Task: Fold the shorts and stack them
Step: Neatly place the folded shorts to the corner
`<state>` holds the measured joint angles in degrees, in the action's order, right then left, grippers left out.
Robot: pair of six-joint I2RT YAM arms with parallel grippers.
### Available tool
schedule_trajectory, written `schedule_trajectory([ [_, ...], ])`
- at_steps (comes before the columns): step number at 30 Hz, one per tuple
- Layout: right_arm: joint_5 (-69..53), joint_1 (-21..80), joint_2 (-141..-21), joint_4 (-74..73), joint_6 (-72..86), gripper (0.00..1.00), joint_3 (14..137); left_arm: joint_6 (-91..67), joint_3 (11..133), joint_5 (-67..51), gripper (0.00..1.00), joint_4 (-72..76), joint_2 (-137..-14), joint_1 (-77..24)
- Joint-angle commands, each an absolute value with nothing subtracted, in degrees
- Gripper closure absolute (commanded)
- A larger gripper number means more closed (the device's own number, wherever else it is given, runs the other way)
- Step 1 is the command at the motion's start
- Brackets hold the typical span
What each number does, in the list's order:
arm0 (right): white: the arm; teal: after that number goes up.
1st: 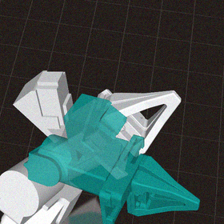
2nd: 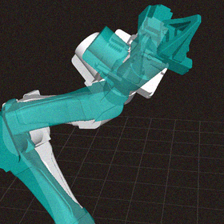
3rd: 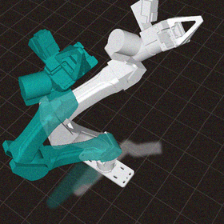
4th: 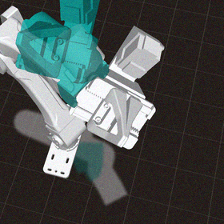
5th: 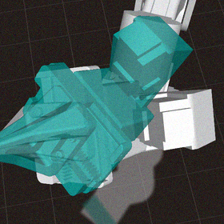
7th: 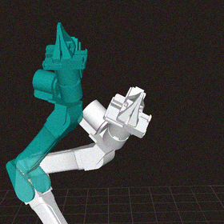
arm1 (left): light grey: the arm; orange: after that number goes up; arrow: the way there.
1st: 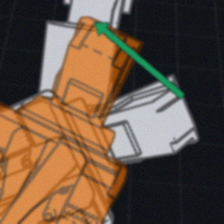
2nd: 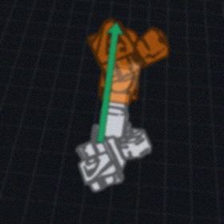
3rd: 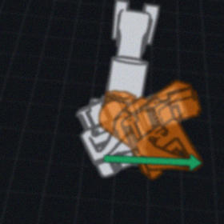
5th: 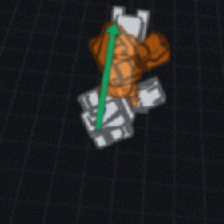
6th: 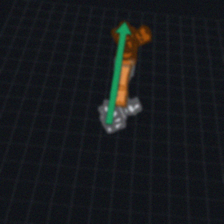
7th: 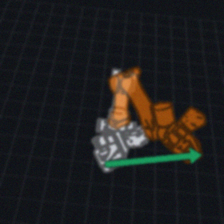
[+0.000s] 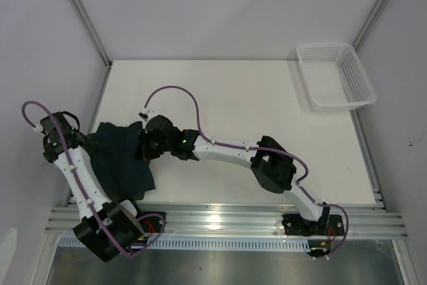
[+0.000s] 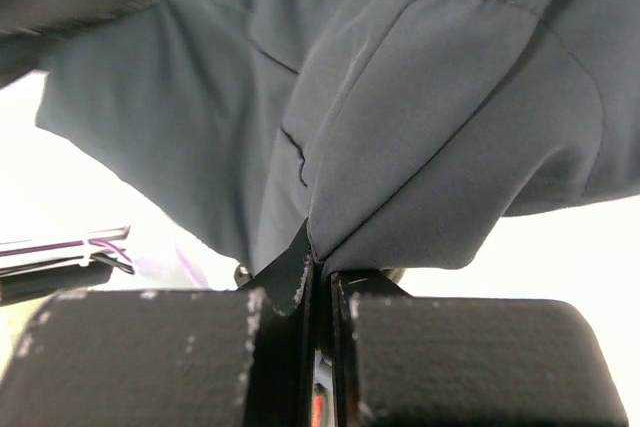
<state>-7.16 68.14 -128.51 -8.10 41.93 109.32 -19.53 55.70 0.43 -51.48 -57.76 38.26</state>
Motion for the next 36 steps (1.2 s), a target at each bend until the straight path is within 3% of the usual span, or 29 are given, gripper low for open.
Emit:
schedule_trajectory([
  [1, -8.61, 68.47, -130.43, -4.93, 41.31, 1.00, 111.97, -20.74, 56.42, -2.81, 1.00, -46.14, -58.53, 41.74],
  [16, -10.11, 68.99, -134.47, -4.05, 42.10, 1.00, 116.72, -21.53, 58.97, -1.06, 1.00, -44.56, -62.49, 46.31],
  [25, -10.81, 67.85, -134.30, -4.31, 40.51, 1.00, 119.71, -21.80, 59.94, -8.35, 1.00, -42.81, -62.84, 46.41],
  [36, -11.52, 68.91, -135.44, -0.71, 44.03, 1.00, 113.21, -21.62, 57.92, -1.59, 1.00, -42.11, -67.85, 46.58],
])
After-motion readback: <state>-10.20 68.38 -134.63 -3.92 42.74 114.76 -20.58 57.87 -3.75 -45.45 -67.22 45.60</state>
